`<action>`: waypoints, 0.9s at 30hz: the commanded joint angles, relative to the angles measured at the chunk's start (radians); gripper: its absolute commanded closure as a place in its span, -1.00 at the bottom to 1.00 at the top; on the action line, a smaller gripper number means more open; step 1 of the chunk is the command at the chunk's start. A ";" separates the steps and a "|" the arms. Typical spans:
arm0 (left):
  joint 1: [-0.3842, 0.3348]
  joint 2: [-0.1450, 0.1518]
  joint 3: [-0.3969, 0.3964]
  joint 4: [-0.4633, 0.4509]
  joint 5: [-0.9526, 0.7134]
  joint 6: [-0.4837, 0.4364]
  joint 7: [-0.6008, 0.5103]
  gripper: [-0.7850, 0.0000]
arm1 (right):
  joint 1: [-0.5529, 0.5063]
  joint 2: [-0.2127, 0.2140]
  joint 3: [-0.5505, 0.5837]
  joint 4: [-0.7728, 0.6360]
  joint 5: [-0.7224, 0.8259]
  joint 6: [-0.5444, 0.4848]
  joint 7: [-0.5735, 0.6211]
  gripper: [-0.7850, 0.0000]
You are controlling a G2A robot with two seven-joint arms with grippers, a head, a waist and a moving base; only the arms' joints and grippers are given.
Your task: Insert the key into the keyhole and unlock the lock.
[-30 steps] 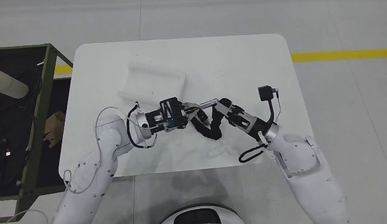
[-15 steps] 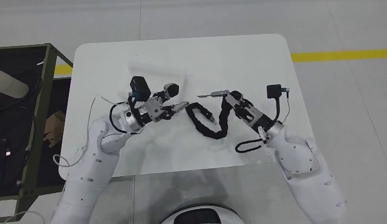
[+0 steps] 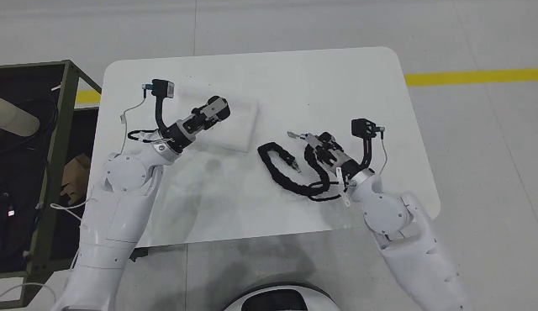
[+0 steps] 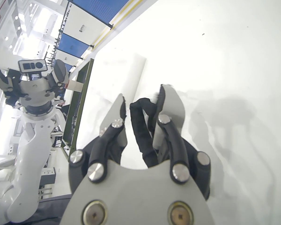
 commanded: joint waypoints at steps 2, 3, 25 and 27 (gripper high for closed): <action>0.000 0.000 0.000 0.000 -0.003 0.000 0.000 -1.00 | 0.005 -0.010 -0.025 -0.036 -0.032 0.080 -0.034 -1.00; 0.000 0.000 0.000 0.000 -0.003 0.000 0.000 -1.00 | 0.003 -0.013 -0.032 -0.057 -0.048 0.102 -0.057 -1.00; 0.000 0.000 0.000 0.000 -0.003 0.000 0.000 -1.00 | -0.056 -0.031 -0.098 -0.186 -0.204 0.180 -0.282 -1.00; 0.000 0.000 0.000 0.000 -0.003 0.000 0.000 -1.00 | -0.056 -0.031 -0.098 -0.186 -0.204 0.180 -0.282 -1.00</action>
